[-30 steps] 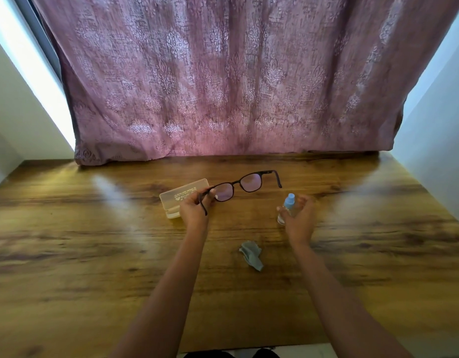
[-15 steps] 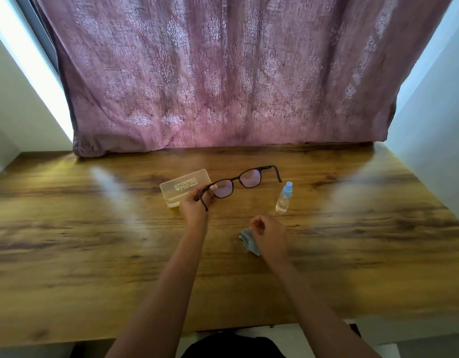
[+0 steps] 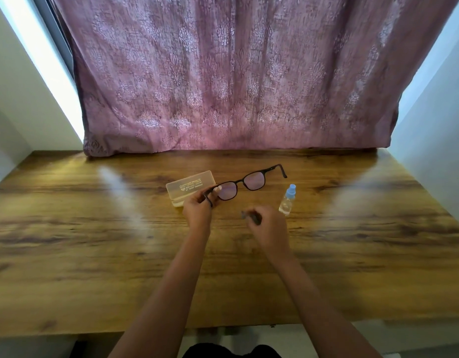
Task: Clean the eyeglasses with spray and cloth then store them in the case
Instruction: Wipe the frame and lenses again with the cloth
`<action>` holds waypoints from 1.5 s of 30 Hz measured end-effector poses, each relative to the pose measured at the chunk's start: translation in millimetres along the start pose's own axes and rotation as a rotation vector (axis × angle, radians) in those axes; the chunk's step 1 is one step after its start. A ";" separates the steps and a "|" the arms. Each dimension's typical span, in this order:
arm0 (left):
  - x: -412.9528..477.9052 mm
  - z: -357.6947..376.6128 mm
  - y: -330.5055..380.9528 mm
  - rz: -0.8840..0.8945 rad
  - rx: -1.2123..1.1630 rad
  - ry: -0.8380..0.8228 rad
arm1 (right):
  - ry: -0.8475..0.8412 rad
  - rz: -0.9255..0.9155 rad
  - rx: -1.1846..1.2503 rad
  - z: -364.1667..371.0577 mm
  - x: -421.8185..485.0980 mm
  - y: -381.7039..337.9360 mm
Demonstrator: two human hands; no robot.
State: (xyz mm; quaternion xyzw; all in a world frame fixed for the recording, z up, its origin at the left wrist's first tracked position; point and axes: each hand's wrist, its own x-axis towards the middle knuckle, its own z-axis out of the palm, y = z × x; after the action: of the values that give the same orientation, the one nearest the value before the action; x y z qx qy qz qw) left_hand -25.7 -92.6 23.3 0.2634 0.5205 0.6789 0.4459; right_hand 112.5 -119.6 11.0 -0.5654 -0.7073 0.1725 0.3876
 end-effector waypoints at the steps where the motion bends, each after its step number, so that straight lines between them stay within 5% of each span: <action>1: 0.2 0.1 -0.2 -0.004 0.009 -0.005 | 0.073 -0.066 0.038 -5.5 5.4 -12.2; 5: -0.2 -0.3 -0.4 0.013 0.033 -0.044 | 0.196 -0.250 0.021 -8.1 22.4 -41.8; 16: -6.5 -0.1 -0.3 0.087 0.102 -0.070 | 0.100 -0.237 -0.239 24.7 18.9 -41.0; 45: 4.7 -6.7 -8.7 0.118 0.174 -0.073 | 0.074 -0.189 -0.217 24.5 22.6 -34.3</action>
State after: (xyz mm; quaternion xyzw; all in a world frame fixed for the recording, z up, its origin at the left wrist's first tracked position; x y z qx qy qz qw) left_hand -30.5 -91.1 12.4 0.3558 0.5446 0.6461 0.3991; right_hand 70.1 -104.0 26.8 -0.5407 -0.7573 0.0368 0.3643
